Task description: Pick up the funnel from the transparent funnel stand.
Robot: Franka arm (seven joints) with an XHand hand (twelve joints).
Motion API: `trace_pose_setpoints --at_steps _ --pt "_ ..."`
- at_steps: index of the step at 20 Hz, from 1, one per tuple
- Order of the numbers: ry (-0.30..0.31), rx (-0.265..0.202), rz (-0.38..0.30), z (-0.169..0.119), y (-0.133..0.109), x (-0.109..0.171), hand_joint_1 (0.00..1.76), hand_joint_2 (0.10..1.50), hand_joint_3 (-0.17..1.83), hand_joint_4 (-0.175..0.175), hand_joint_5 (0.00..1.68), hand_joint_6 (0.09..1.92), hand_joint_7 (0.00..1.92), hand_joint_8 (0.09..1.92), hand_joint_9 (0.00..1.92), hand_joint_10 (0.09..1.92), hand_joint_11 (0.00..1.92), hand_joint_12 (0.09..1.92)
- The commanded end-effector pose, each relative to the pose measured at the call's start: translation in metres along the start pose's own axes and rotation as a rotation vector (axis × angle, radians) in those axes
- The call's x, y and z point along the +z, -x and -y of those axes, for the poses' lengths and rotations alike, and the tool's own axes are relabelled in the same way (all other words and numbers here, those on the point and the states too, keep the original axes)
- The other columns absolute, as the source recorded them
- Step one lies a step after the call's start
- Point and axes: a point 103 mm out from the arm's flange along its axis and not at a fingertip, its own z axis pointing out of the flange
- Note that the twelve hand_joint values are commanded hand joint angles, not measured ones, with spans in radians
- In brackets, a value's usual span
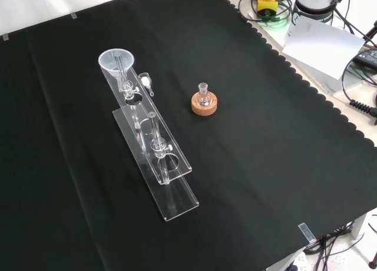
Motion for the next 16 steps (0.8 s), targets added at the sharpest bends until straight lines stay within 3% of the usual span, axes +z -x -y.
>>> trace_pose_setpoints --at_steps 1,4,11,16 --pt "0.007 0.0 -0.001 0.0 0.0 0.0 0.12 1.17 0.46 -0.001 0.28 0.09 0.0 0.5 0.15 0.63 0.0 1.33" --pt "0.011 0.004 -0.01 -0.001 0.003 -0.001 0.01 1.27 0.39 0.008 0.3 0.09 0.0 0.47 0.15 0.61 0.0 1.29" --pt "-0.002 0.017 0.021 -0.007 -0.012 0.003 0.0 1.29 0.37 0.009 0.31 0.09 0.0 0.47 0.15 0.6 0.0 1.28" --pt "-0.027 0.042 -0.003 -0.029 -0.023 0.024 0.0 1.29 0.36 0.008 0.31 0.09 0.01 0.47 0.15 0.6 0.0 1.28"
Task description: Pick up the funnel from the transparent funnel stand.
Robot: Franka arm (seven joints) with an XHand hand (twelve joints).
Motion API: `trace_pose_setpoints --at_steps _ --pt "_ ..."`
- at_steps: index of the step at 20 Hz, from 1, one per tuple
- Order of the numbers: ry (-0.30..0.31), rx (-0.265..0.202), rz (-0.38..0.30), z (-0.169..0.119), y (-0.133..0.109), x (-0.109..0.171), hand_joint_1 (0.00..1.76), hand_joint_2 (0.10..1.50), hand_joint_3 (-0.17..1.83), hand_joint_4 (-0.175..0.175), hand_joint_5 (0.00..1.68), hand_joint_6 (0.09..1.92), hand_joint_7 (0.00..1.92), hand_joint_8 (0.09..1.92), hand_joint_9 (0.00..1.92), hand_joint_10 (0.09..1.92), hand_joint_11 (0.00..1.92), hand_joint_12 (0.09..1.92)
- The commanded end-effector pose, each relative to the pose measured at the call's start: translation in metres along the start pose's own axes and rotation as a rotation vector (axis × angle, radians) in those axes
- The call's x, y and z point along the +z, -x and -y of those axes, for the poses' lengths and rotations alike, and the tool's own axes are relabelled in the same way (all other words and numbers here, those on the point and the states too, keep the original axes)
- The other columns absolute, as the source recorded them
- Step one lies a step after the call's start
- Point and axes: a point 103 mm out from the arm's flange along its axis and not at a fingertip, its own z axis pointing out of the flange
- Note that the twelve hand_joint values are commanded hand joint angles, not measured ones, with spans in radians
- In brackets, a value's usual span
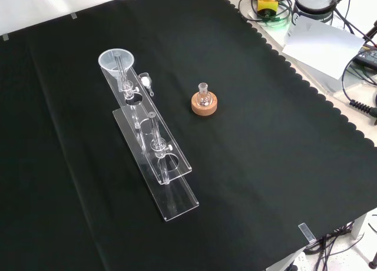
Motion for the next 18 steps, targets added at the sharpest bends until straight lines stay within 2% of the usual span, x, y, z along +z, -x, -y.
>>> trace_pose_setpoints --at_steps 1,4,9,18 --pt "-0.032 0.019 -0.024 -0.028 -0.016 0.025 0.0 1.29 0.36 0.008 0.31 0.09 0.01 0.47 0.16 0.6 0.0 1.29" --pt "-0.049 0.027 -0.051 -0.047 -0.005 0.037 0.0 1.31 0.33 0.008 0.31 0.09 0.01 0.47 0.16 0.59 0.0 1.29" --pt "-0.071 0.033 -0.055 -0.079 0.008 0.054 0.0 1.31 0.32 0.008 0.31 0.09 0.01 0.47 0.17 0.59 0.0 1.29" --pt "-0.091 -0.028 -0.064 -0.165 0.03 0.098 0.1 1.27 0.27 0.0 0.28 0.09 0.04 0.47 0.21 0.6 0.0 1.33"
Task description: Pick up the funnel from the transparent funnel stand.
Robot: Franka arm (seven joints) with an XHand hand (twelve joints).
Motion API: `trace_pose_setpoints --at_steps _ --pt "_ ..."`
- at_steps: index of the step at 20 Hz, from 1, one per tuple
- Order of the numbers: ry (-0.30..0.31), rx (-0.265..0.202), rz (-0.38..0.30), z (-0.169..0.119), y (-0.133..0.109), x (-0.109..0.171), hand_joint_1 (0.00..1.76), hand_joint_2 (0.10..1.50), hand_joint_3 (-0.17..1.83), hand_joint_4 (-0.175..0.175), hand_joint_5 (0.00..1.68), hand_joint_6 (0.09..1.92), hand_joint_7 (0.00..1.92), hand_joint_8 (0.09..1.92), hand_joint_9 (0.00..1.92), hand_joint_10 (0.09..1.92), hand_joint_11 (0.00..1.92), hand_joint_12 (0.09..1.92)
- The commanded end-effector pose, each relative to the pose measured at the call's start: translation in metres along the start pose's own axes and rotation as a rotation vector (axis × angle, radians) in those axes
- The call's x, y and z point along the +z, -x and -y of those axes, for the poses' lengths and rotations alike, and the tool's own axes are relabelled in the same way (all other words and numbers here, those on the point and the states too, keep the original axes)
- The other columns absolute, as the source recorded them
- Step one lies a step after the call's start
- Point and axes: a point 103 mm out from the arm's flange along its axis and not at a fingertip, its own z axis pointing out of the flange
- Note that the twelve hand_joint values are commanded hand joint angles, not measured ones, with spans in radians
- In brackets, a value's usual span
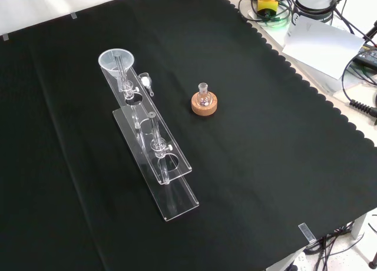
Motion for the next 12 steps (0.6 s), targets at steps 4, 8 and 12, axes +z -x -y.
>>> trace_pose_setpoints --at_steps 4,8,12 --pt "-0.041 -0.049 -0.02 -0.104 0.024 0.039 0.13 1.26 0.26 -0.006 0.26 0.09 0.05 0.48 0.22 0.61 0.0 1.35" --pt "-0.073 -0.057 -0.019 -0.119 0.024 0.051 0.16 1.24 0.25 -0.007 0.25 0.09 0.05 0.49 0.21 0.61 0.0 1.35" --pt "-0.103 -0.064 -0.015 -0.131 0.017 0.06 0.19 1.22 0.25 -0.006 0.24 0.09 0.04 0.49 0.21 0.62 0.0 1.34"
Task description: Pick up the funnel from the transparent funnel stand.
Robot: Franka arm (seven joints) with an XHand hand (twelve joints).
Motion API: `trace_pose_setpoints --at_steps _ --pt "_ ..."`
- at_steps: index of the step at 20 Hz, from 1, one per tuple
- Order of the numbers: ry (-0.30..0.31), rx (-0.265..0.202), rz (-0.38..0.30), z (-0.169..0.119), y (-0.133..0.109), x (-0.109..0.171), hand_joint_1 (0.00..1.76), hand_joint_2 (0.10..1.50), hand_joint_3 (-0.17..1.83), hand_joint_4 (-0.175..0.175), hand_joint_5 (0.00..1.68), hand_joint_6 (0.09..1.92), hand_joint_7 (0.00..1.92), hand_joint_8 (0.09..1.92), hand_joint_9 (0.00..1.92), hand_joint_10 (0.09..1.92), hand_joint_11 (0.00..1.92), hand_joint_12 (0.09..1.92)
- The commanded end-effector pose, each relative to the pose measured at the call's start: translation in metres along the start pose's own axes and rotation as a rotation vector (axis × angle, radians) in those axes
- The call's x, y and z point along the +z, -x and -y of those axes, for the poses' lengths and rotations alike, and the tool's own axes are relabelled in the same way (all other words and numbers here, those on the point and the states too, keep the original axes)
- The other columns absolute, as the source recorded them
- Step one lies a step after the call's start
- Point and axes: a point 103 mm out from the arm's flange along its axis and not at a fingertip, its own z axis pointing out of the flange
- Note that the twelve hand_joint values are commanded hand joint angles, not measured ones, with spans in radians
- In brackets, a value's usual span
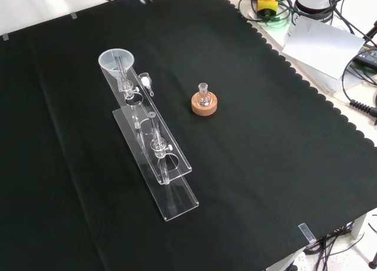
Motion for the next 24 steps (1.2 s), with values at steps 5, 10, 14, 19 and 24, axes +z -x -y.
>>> trace_pose_setpoints --at_steps 5,10,14,19,24 --pt "-0.114 -0.036 0.02 -0.052 -0.01 0.025 0.29 1.14 0.22 -0.004 0.23 0.09 0.03 0.5 0.2 0.63 0.0 1.35" --pt "-0.176 -0.038 0.034 -0.065 -0.019 0.033 0.43 1.02 0.2 -0.007 0.19 0.09 0.0 0.52 0.21 0.68 0.01 1.46" --pt "-0.209 -0.033 0.042 -0.073 -0.021 0.037 0.49 0.97 0.2 -0.011 0.17 0.09 0.0 0.53 0.21 0.69 0.05 1.5" --pt "-0.271 -0.047 0.049 -0.079 -0.02 0.042 0.52 0.89 0.22 -0.03 0.1 0.09 0.0 0.41 0.16 0.74 0.12 1.53" --pt "-0.302 -0.06 0.065 -0.08 -0.023 0.045 0.54 0.83 0.24 -0.043 0.04 0.09 0.0 0.34 0.13 0.79 0.22 1.54"
